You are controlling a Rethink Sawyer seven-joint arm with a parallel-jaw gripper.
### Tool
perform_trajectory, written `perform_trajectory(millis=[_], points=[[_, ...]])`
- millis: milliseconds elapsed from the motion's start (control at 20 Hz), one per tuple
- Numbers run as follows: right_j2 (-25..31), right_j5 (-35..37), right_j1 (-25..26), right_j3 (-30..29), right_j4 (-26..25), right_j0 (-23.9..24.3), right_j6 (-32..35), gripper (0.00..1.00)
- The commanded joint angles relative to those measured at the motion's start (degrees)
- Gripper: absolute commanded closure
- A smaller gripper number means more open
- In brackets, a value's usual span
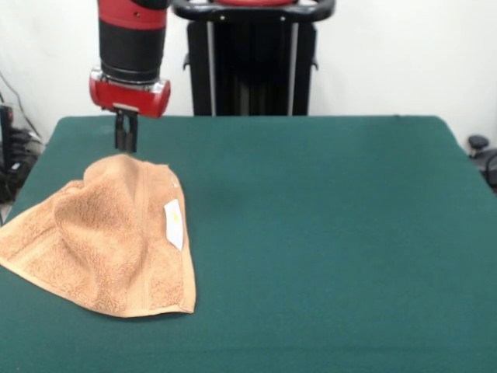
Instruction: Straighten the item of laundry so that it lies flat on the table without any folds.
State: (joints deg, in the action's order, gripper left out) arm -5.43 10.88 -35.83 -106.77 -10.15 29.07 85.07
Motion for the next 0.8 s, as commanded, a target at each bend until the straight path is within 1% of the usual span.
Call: perform_trajectory(millis=[50, 250, 500, 800], points=[[2.0, 0.5, 6.9, -2.3, -3.6, -1.7, 6.0, 1.0], [1.3, -2.0, 8.0, -1.6, -4.0, -2.5, 7.7, 1.0], [0.9, -4.7, 10.7, -0.6, -2.8, -3.4, 10.3, 1.0], [1.3, -4.9, 10.3, -1.0, -1.8, -4.2, 10.5, 1.0]])
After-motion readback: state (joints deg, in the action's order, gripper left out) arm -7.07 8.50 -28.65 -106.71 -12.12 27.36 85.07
